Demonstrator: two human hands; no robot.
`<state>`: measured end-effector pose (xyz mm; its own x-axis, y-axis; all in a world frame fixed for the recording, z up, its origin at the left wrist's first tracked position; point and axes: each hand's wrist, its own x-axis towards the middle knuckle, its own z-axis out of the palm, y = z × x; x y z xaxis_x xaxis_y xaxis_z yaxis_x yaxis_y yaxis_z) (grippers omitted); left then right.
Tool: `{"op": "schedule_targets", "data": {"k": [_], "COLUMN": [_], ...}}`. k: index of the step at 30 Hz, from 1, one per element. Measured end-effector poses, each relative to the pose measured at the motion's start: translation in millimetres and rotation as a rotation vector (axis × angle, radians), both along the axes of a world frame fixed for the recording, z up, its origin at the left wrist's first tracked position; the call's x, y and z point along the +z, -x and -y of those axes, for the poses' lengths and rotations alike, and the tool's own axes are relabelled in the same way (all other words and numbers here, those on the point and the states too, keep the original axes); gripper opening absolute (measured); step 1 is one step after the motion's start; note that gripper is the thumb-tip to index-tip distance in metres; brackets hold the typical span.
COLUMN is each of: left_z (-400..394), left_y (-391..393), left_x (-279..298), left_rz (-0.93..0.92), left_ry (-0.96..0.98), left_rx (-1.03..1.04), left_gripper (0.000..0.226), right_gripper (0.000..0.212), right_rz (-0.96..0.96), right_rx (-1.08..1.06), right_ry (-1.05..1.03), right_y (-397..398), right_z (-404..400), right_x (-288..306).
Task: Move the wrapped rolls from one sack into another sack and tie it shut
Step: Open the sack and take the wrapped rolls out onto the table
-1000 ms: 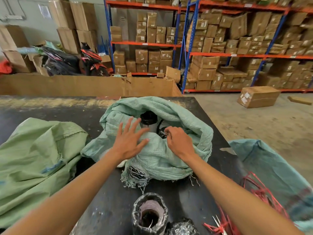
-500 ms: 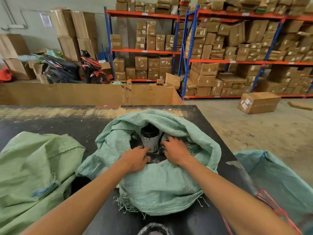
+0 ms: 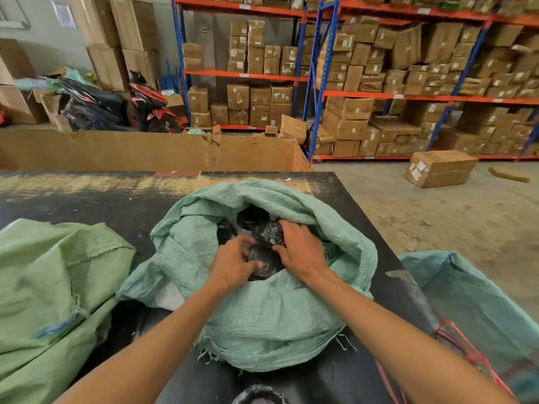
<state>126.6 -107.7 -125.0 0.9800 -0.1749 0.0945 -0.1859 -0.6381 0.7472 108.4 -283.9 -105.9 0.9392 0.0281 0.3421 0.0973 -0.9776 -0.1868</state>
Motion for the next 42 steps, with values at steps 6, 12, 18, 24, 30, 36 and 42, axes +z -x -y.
{"op": "schedule_targets", "data": {"k": [6,12,18,24,30,36,42], "left_z": [-1.1,-26.3,-58.4,-74.5,-92.0,-114.8,-137.4], "left_y": [21.0,68.1,104.4,141.8,178.5,211.1,234.6], "left_x": [64.2,111.8,131.2,125.5,109.5,99.7,77.4], "left_rz": [0.191,0.473,0.511,0.475,0.561,0.568,0.555], "left_ry": [0.241,0.207,0.242,0.213,0.219,0.231,0.201], "left_rx": [0.029,-0.177,-0.252,-0.294,-0.214,-0.237,-0.262], "left_gripper": [0.034,0.031,0.047,0.049,0.043,0.04,0.04], "right_gripper": [0.059,0.063,0.052,0.03,0.037,0.027,0.043], "right_rz": [0.309,0.418,0.35,0.113,-0.169,-0.343,-0.453], "right_rx": [-0.047,-0.002,-0.027,0.118,0.138,0.071,-0.112], "right_ry": [-0.17,-0.645,-0.988,-1.18,-1.073,-1.065,-0.964], "right_y": [31.9,72.1,119.4,142.3,169.2,216.2,257.0], "right_z": [11.9,20.3,32.1,42.4,48.9,52.1,47.5], "right_x": [24.5,43.2,55.1,46.4,27.0,10.5,-4.5]}}
